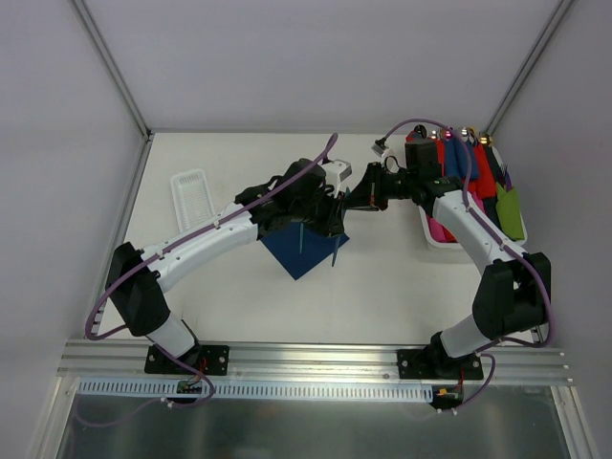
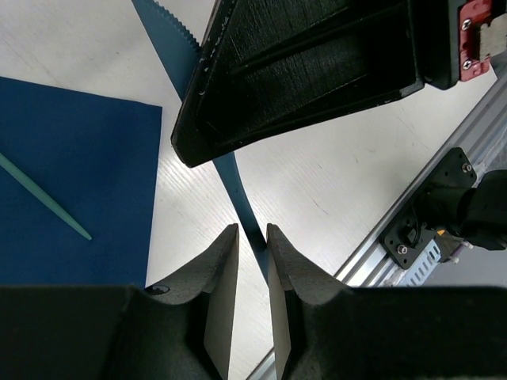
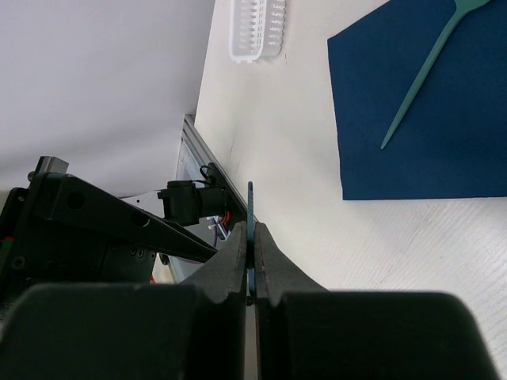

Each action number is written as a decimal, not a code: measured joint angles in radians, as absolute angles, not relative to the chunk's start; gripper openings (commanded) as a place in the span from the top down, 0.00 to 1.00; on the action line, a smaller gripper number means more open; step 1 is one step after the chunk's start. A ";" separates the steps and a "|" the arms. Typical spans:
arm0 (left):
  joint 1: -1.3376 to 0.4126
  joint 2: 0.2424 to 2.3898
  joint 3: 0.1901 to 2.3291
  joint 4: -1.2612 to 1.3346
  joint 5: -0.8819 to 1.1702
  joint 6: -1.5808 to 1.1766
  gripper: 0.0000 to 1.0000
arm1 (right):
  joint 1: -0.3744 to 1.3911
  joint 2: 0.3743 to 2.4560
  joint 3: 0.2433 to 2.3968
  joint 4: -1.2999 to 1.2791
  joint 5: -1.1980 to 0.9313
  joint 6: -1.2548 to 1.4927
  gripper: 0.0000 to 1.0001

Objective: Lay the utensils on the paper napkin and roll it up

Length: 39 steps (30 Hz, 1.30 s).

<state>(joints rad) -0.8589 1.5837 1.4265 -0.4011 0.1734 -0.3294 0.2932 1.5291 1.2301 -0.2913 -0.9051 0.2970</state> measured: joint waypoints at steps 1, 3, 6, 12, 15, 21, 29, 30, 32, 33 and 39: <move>-0.859 1.584 1.426 -0.401 0.173 -0.330 0.78 | 0.293 1.529 1.230 -0.291 -0.905 0.298 1.00; -0.859 1.584 1.424 -0.401 0.174 -0.330 0.77 | 0.293 1.529 1.230 -0.291 -0.905 0.298 1.00; -0.859 1.584 1.423 -0.401 0.174 -0.330 0.77 | 0.292 1.529 1.230 -0.291 -0.905 0.299 1.00; -0.859 1.584 1.404 -0.384 0.174 -0.334 0.77 | 0.290 1.529 1.230 -0.291 -0.904 0.299 1.00; -0.864 1.584 1.395 -0.374 0.174 -0.334 0.79 | 0.284 1.529 1.230 -0.291 -0.905 0.300 1.00; -0.865 1.584 1.382 -0.367 0.174 -0.344 0.94 | 0.273 1.530 1.230 -0.288 -0.905 0.305 1.00; -0.862 1.583 1.357 -0.366 0.152 -0.364 1.00 | 0.267 1.534 1.230 -0.284 -0.914 0.329 0.03; -0.852 1.583 1.344 -0.366 0.152 -0.375 1.00 | 0.264 1.534 1.231 -0.287 -0.914 0.329 0.01; -0.833 1.581 1.307 -0.369 0.157 -0.400 1.00 | 0.258 1.534 1.235 -0.299 -0.911 0.316 0.01; -0.807 1.576 1.277 -0.372 0.157 -0.416 1.00 | 0.252 1.535 1.240 -0.310 -0.907 0.305 0.01; -0.564 1.587 1.169 -0.502 0.069 -0.476 1.00 | 0.196 1.539 1.270 -0.361 -0.897 0.256 0.01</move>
<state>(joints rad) -0.5644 1.5867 1.1694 -0.5018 0.0689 -0.4755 0.1959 1.5387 1.2697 -0.3607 -0.8967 0.2558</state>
